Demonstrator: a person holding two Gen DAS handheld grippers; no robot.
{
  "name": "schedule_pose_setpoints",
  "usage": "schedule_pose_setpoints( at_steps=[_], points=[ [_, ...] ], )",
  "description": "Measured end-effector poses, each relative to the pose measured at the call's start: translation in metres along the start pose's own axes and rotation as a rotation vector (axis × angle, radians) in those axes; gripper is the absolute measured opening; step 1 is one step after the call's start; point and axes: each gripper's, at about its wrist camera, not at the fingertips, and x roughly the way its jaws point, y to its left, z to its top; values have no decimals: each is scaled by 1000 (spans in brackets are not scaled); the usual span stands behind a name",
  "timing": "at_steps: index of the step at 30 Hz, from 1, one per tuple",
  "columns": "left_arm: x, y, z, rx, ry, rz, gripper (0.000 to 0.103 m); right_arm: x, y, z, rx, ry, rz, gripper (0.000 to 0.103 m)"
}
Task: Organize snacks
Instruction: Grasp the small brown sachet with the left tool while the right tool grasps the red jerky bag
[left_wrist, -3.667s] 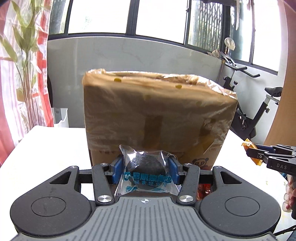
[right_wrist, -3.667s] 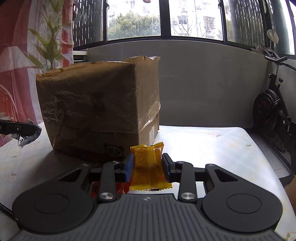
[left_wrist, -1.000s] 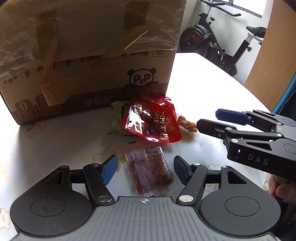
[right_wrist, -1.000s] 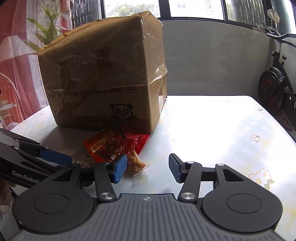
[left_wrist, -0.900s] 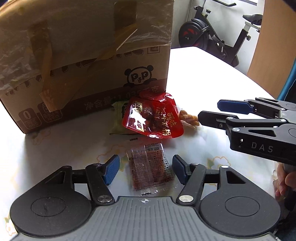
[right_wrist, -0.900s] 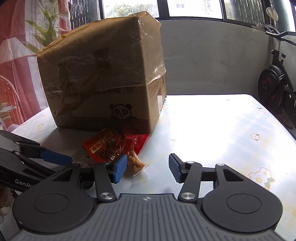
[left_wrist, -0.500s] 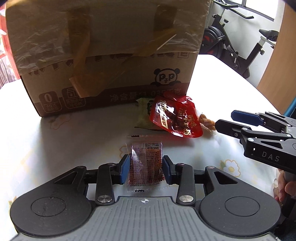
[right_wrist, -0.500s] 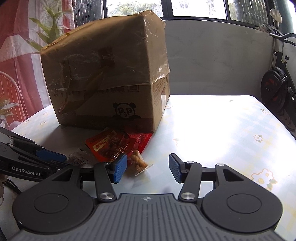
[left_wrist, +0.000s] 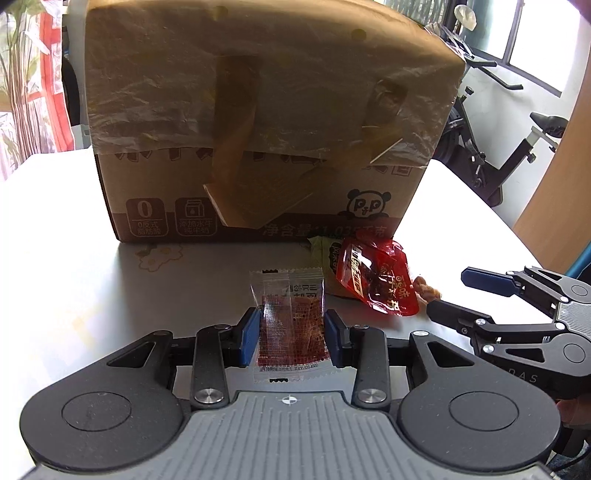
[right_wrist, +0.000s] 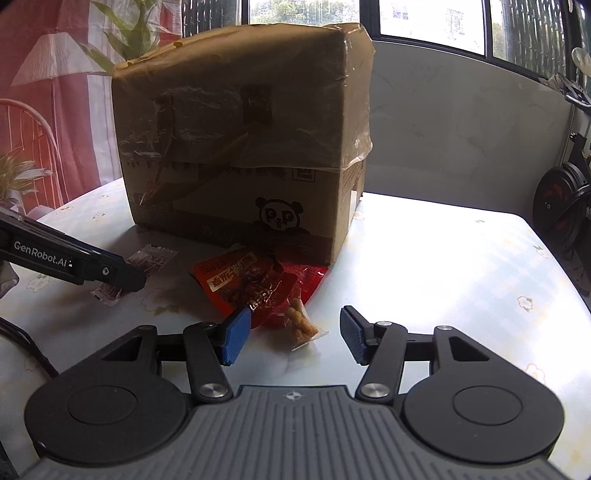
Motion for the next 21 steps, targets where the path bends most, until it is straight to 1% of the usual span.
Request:
schedule_pose_setpoints(
  at_steps=[2,3,6,9,11,12,15,16,20,21],
  points=[
    [-4,6,1,-18,-12,3,40,5,10,9,-69,3,25,72],
    [-8,10,2,-29,-21,4,40,10,16,15,-114,9,36,74],
    [-12,19,3,-49,-40,6,40,25,33,29,-236,19,76,75],
    [-15,26,3,-68,-56,7,40,42,43,39,-305,49,110,75],
    [-18,31,3,-80,-63,9,40,57,48,43,-341,88,133,75],
    [-19,32,3,-84,-65,8,40,66,50,44,-354,126,141,75],
    [-22,36,2,-96,-75,3,40,83,46,45,-336,210,139,75],
    [-22,37,2,-100,-76,1,40,83,44,45,-320,196,138,75],
    [-20,40,2,-106,-73,-8,40,83,34,47,-202,206,153,75],
    [-20,40,1,-103,-73,-14,40,83,34,45,-182,214,144,75]
  ],
)
